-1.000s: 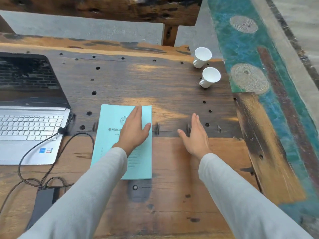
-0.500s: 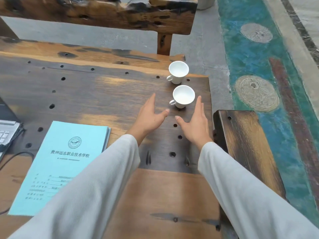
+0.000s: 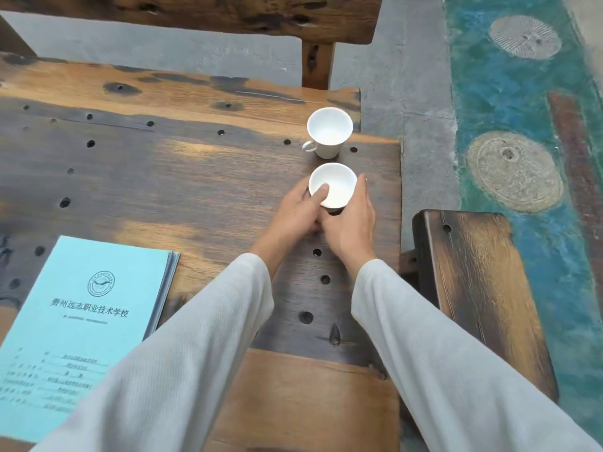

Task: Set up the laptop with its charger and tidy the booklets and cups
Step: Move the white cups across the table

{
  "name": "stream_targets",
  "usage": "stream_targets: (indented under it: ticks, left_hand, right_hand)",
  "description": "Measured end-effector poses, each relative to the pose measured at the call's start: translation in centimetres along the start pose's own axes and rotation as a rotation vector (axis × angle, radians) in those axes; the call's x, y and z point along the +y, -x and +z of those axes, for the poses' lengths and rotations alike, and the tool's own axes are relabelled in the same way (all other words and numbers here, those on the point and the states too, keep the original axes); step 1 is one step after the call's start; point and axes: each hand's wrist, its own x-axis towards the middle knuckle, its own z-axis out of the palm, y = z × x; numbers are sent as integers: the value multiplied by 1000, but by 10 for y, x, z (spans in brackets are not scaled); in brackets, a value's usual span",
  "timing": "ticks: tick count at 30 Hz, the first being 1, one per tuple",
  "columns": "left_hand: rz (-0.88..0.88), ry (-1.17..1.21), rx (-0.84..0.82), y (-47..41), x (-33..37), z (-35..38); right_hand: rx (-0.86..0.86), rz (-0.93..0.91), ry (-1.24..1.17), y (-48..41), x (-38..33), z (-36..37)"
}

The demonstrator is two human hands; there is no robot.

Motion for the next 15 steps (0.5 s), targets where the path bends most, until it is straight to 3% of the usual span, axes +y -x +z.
stream_targets:
  ticks: [15]
  left_hand:
    - [-74,237,121,105,-23,-45]
  right_hand:
    - [-101,-172,-5,91,-19,0]
